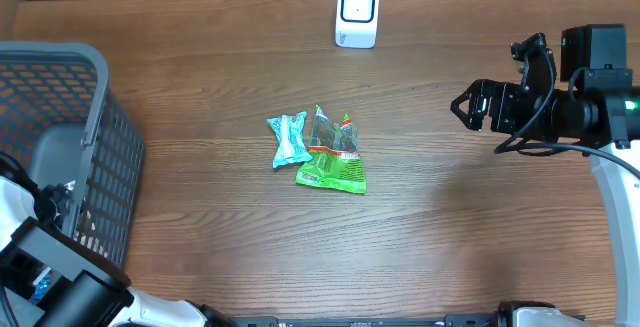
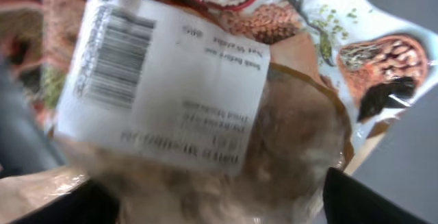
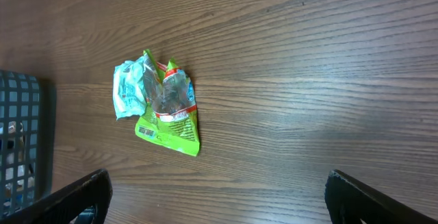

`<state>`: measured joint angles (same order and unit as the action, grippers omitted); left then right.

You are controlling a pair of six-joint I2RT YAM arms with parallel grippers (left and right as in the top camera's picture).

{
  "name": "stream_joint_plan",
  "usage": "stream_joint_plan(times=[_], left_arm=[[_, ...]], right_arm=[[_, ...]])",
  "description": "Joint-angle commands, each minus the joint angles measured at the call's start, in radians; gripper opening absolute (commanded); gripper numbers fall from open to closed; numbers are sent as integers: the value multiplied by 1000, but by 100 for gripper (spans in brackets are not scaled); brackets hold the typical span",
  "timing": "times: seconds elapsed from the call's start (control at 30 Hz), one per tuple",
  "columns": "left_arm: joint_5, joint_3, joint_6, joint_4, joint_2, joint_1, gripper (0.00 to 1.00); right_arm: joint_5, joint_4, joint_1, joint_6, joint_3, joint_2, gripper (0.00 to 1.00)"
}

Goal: Scan the item barcode
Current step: 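Reach the left gripper into the basket and grasp the dried mushroom bag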

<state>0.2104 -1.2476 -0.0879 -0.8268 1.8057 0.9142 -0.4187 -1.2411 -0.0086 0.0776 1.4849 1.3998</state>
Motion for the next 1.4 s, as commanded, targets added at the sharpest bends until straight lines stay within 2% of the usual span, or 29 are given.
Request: stream_joint_plan(times=[0.0, 0.03, 0.1, 0.17, 0.2, 0.3, 0.4, 0.5, 0.53, 0.7, 1.03, 1.2, 1.3, 1.33, 1.37], left_arm=[[-34, 3, -7, -23, 56, 2, 42], [-48, 3, -11, -27, 61, 2, 30], [-69, 2, -32, -32, 61, 2, 16], [-82, -3, -32, -40, 60, 1, 5], [-89, -9, -33, -50, 60, 0, 4], [-124, -53, -52, -94, 60, 0, 4], [-166, -183, -69, -200, 57, -2, 4], [-230, -372, -94, -330, 56, -9, 4], [-291, -498, -94, -409, 56, -15, 4], [-366, -762, -93, -560, 53, -44, 4], [-385, -1031, -92, -650, -87, -181, 4], [-373, -1095, -92, -634, -198, -259, 4], [-312, -1096, -92, -630, -252, -275, 4], [-282, -1096, -93, -640, -254, -275, 5], [-259, -1094, -93, -653, -252, -272, 27]], right_arm=[[-1, 10, 2, -7, 11, 0, 100], [-2, 11, 2, -7, 11, 0, 100], [-2, 12, 2, -7, 11, 0, 100], [-1, 12, 2, -7, 11, 0, 100], [-1, 13, 2, -7, 11, 0, 100], [-1, 13, 2, -7, 11, 0, 100], [-2, 13, 2, -7, 11, 0, 100], [-2, 13, 2, -7, 11, 0, 100], [-2, 13, 2, -7, 11, 0, 100], [-2, 12, 2, -6, 11, 0, 100], [-2, 12, 2, -6, 11, 0, 100], [-2, 9, 2, -6, 11, 0, 100], [-2, 8, 2, -6, 11, 0, 100], [-2, 8, 2, -6, 11, 0, 100], [-2, 8, 2, -6, 11, 0, 100]])
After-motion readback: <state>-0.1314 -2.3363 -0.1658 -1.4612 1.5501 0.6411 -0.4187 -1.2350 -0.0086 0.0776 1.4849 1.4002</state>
